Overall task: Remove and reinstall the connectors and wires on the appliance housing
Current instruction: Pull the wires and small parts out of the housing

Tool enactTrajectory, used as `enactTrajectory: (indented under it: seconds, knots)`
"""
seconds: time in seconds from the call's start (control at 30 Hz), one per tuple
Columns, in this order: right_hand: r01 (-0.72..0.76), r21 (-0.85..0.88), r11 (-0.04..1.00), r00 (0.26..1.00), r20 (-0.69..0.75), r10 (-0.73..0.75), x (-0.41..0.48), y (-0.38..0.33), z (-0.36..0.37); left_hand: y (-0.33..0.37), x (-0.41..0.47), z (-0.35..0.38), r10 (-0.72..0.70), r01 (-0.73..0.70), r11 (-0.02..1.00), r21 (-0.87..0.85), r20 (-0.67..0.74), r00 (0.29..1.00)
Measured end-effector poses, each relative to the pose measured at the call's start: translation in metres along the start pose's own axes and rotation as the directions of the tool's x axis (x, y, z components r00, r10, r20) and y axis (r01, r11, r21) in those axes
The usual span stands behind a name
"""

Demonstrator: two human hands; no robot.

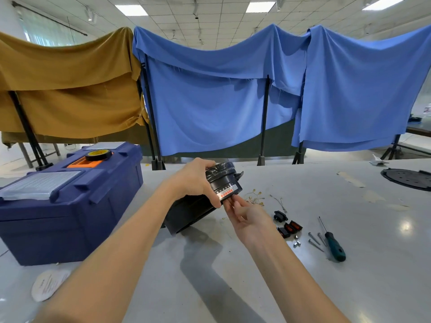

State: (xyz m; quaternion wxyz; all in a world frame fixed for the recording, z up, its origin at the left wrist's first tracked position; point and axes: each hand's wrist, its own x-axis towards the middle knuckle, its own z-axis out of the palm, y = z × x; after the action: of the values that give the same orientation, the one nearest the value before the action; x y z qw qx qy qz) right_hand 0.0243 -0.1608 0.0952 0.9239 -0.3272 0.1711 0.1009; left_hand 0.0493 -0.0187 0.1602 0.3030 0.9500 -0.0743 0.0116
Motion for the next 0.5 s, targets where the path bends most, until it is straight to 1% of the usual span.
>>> enactTrajectory:
  seconds: [0.13,0.27,0.33,0.43,0.5]
  knots:
    - [-0.082,0.044,0.996,0.997,0.011,0.082,-0.010,-0.006,-0.009,0.005,-0.005,0.014,0.042,-0.041,0.998,0.049,-0.015,0.999]
    - [-0.190,0.010,0.982,0.982,-0.017,0.190,-0.017,-0.010,-0.027,0.013,-0.014,0.034,0.064,-0.054,0.979,0.198,-0.042,0.997]
    - [-0.241,0.013,0.971,0.969,-0.062,0.241,-0.017,-0.010,-0.039,0.016,-0.020,0.048,0.072,-0.053,0.962,0.267,-0.060,0.996]
    - [-0.284,0.001,0.959,0.953,-0.107,0.282,-0.015,-0.009,-0.057,0.017,-0.028,0.071,0.087,-0.053,0.919,0.391,-0.069,0.994]
    - [-0.308,-0.006,0.952,0.946,-0.106,0.305,-0.014,-0.007,-0.068,0.017,-0.033,0.084,0.101,-0.064,0.891,0.449,-0.059,0.993]
